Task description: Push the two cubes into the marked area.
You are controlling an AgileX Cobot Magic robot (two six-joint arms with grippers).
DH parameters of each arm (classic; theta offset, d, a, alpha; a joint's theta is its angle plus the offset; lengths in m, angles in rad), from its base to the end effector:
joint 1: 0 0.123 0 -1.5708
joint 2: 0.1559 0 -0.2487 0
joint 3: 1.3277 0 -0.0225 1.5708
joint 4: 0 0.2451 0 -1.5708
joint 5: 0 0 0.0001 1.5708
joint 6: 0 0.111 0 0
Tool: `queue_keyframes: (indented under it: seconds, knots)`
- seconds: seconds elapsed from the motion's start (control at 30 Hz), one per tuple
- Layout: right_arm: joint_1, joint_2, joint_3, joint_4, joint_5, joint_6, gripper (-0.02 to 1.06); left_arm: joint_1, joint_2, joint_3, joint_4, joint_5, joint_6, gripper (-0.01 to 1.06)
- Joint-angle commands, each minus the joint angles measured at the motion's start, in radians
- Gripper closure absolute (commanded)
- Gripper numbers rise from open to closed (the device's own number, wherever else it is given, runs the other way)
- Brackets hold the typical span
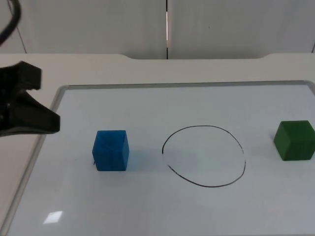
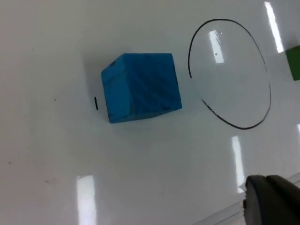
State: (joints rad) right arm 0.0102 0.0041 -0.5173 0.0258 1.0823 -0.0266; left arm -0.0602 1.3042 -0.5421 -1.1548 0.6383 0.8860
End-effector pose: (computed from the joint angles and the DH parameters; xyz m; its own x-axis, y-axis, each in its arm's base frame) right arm 0.0423 0.0030 0.2682 -0.4628 -0.0192 -0.8862 -0.0371 0.9993 -0.0023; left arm 0.2267 -0.0743 0.1580 -0.8727 -0.0993 -0.4780 0.2052 0.8137 -0.5438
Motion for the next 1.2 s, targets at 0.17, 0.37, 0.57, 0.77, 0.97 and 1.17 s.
queue_keyframes:
  seconds: [0.17, 0.37, 0.57, 0.77, 0.97, 1.17]
  knots:
    - [0.002, -0.004, 0.002, 0.003, -0.004, 0.001, -0.01, -0.168, 0.096, -0.062, -0.032, -0.225, 0.025, 1.05]
    - [0.002, -0.004, 0.002, 0.003, -0.004, 0.001, -0.01, -0.206, 0.199, -0.105, -0.030, -0.392, 0.019, 1.05]
    - [0.002, -0.004, 0.002, 0.003, -0.004, 0.001, -0.01, -0.206, 0.264, -0.110, -0.017, -0.459, 0.019, 1.05]
    - [0.002, -0.004, 0.002, 0.006, -0.004, 0.000, -0.01, -0.206, 0.347, -0.115, -0.013, -0.501, 0.019, 1.05]
    - [0.002, -0.004, 0.002, 0.006, -0.004, 0.000, -0.01, -0.206, 0.441, -0.177, -0.011, -0.511, 0.024, 1.05]
    - [0.002, -0.004, 0.002, 0.006, -0.004, 0.000, -0.01, -0.206, 0.509, -0.187, -0.015, -0.566, 0.024, 1.05]
